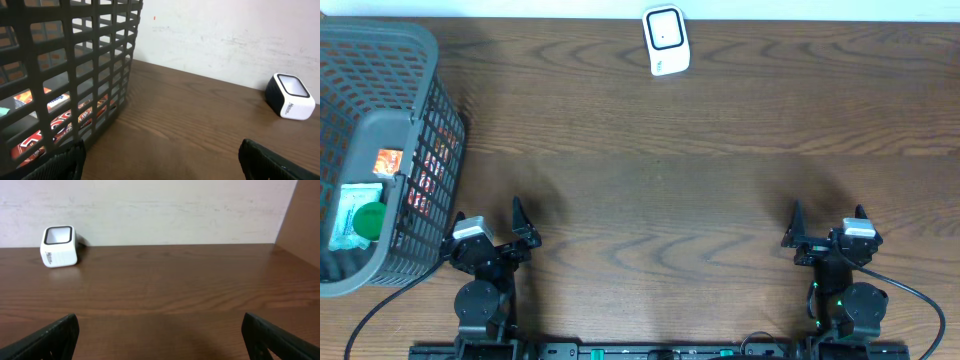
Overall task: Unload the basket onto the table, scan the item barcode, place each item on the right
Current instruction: 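Raise the left gripper and move it toward the grey basket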
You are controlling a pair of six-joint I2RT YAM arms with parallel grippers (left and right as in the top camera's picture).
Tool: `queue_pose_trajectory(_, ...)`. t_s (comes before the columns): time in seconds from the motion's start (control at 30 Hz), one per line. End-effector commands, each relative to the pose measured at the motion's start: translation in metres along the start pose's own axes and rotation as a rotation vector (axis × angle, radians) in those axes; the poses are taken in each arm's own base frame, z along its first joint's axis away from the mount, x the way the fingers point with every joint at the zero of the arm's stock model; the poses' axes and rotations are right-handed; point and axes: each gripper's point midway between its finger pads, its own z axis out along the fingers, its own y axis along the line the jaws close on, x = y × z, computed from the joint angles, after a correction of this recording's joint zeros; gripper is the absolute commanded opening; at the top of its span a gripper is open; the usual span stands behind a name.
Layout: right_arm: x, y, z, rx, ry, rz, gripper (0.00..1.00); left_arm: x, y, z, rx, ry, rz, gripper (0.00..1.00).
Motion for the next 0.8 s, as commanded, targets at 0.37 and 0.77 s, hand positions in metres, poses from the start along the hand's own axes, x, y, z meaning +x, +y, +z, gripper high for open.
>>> queue_pose_trajectory(0.37, 0.0, 0.0, 0.0, 0.001, -0.002, 0.002, 0.99, 0.017, 0.002, 0.001, -0.002, 0.045, 0.028, 0.98)
queue_pose_trajectory(0.77, 0.0, 0.0, 0.0, 0.001, -0.002, 0.002, 0.99, 0.021, -0.025, -0.001, 0.155, 0.072, 0.013, 0.98)
